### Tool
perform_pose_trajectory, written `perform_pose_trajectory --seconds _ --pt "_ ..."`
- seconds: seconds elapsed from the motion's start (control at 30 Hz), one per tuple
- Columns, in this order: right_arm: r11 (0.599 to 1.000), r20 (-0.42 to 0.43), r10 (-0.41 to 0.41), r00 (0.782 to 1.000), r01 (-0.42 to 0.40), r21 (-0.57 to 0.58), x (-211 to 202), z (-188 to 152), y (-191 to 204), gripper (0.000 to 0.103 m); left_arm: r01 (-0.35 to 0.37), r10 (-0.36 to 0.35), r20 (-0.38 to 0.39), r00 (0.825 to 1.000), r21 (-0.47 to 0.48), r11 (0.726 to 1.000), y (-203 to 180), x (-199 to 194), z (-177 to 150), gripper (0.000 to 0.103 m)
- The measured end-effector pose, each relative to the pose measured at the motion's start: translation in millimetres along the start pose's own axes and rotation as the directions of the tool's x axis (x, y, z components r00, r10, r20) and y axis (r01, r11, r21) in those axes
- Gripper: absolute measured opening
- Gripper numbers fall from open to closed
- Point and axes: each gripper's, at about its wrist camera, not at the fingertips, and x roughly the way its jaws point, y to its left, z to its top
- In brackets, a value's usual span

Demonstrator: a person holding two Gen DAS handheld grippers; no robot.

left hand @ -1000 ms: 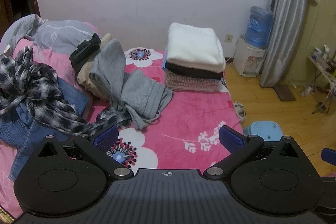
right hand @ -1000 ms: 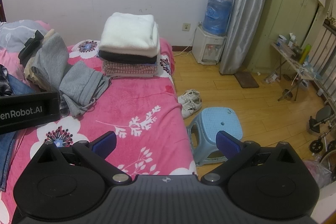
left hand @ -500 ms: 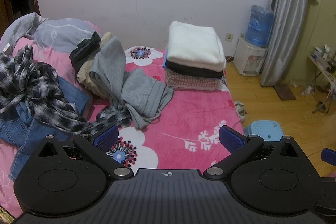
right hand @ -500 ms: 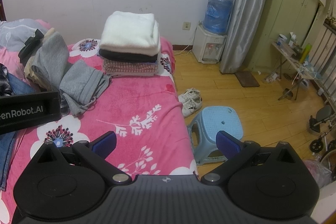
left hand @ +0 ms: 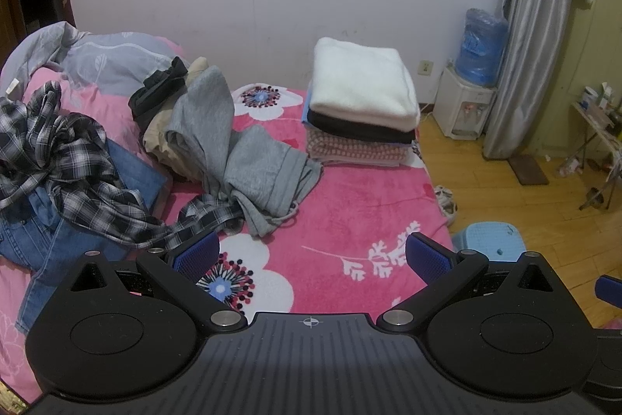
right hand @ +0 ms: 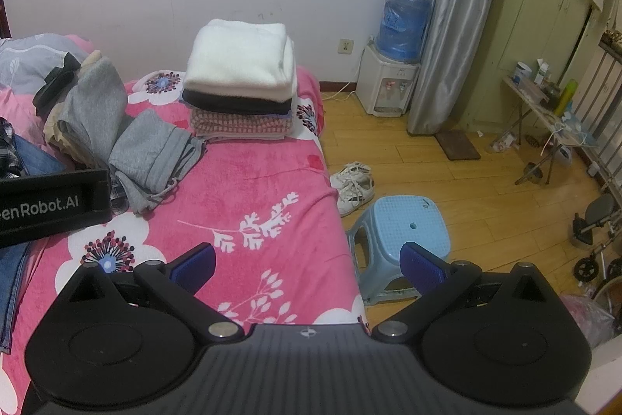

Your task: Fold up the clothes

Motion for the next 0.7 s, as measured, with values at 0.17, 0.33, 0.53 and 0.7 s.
perform_pose_trajectory --seconds 0.17,0.33,0.53,0.7 --pt "1.000 -0.003 0.000 1.000 0.000 0.002 0.9 -0.5 0.5 0.103 0.000 0.000 -0.002 1.000 0.000 1.000 -0.6 0.8 -0.4 0.103" --pt "1.000 -0.004 -0.001 1.000 0.001 0.004 1.0 -0.7 0.2 0.103 0.001 -0.001 -0.005 1.000 0.000 1.000 -1.1 1.7 -0.2 0.103" --pt "1.000 -0.005 -0.001 1.000 0.001 0.003 2.0 -0.6 -0.4 0.103 -0.001 0.001 -0.005 1.000 0.000 1.000 -1.6 2.3 -0.1 0.103" --pt "1.000 -0.003 -0.001 1.000 0.001 0.001 1.6 -0.6 -0.6 0.103 -0.002 0.002 -0.001 1.000 0.001 1.000 -2.1 2.1 0.5 0.103"
